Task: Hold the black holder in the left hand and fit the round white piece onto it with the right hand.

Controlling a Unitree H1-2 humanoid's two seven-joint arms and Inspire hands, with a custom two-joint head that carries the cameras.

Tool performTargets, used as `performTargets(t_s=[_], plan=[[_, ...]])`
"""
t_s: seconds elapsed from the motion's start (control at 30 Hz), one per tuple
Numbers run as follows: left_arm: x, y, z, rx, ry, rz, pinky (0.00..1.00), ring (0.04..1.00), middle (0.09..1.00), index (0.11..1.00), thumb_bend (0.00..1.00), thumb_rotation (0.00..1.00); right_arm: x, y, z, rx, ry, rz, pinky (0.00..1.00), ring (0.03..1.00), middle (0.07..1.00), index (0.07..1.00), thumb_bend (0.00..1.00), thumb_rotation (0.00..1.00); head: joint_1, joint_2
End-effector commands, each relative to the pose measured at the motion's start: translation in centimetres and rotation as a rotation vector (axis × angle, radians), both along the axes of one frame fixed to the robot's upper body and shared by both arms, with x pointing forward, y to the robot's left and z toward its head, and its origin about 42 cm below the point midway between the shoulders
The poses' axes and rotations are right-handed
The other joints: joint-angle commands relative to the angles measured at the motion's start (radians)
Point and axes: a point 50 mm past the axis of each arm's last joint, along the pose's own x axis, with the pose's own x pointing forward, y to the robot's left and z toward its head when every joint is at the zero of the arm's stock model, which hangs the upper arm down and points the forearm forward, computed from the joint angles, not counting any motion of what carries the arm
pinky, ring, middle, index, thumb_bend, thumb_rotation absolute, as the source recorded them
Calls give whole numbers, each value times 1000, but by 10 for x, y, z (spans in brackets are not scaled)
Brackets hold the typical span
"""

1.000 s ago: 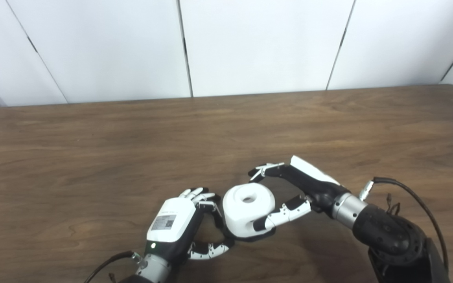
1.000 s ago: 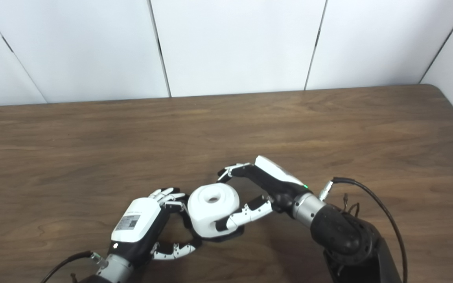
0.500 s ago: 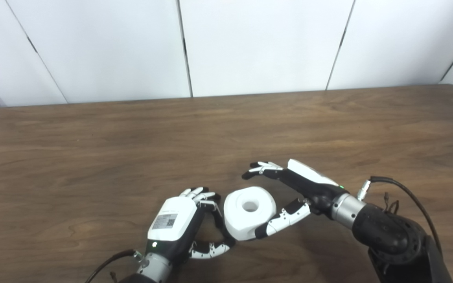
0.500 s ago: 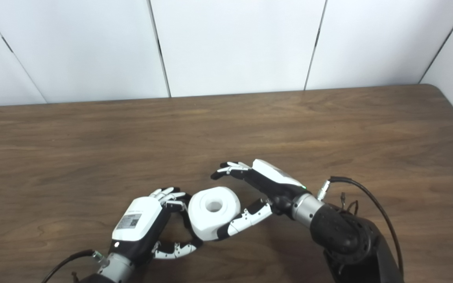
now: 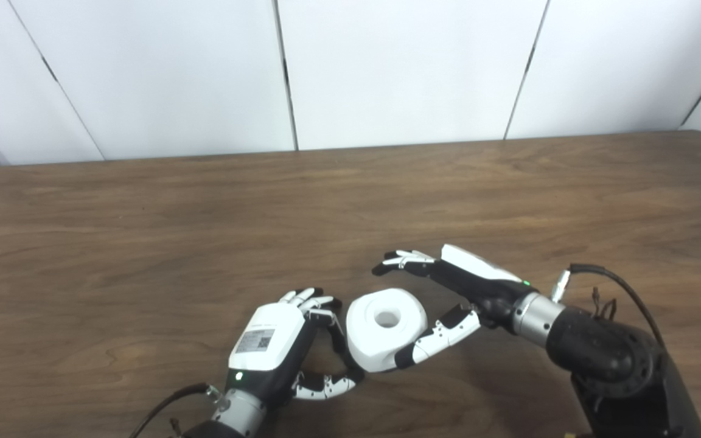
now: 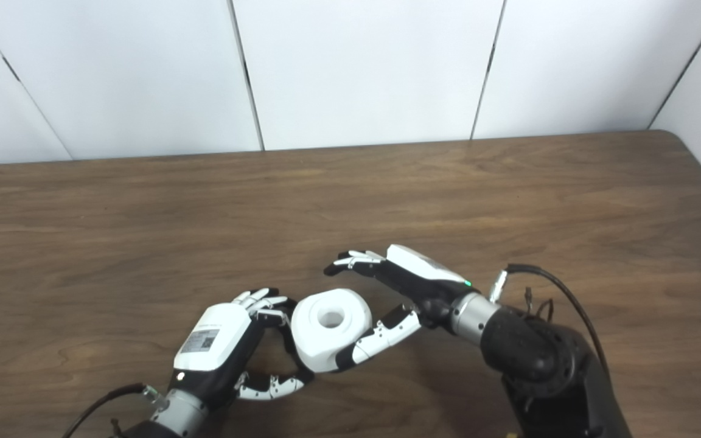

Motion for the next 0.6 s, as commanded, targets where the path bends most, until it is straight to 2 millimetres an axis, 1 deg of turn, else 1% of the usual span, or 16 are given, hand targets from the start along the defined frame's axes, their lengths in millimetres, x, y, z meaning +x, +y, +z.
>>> performTargets(t_s=[0.0, 0.1, 0.2, 0.23, 0.3, 0.57], plan=[[-4, 3, -12, -51, 175, -9, 909, 942, 868, 830, 960, 258, 6, -3, 22, -17, -46, 37, 1000, 1000, 996, 929, 1000, 513, 5, -2], [-2, 11, -1, -159, 226, 4, 884, 952, 884, 864, 978, 264, 12, -9, 32, -58, -32, 59, 995, 1000, 1000, 958, 1000, 539, 16, -2], [0, 22, 6, -230, 257, 6, 867, 949, 894, 882, 987, 270, 18, -12, 40, -76, -27, 60, 949, 1000, 1000, 964, 1000, 540, 24, -5], [-1, 27, 8, -252, 272, 11, 866, 957, 907, 891, 990, 260, 19, -14, 43, -80, -26, 60, 972, 1000, 1000, 967, 1000, 518, 26, -6], [-1, 34, 12, -274, 295, 19, 871, 967, 921, 901, 989, 254, 22, -16, 46, -87, -23, 63, 994, 1000, 1000, 971, 1000, 505, 30, -8], [-9, 63, 35, -335, 340, 62, 906, 974, 960, 938, 1000, 270, 31, -23, 52, -106, 4, 79, 1000, 1000, 1000, 988, 1000, 521, 39, -13]])
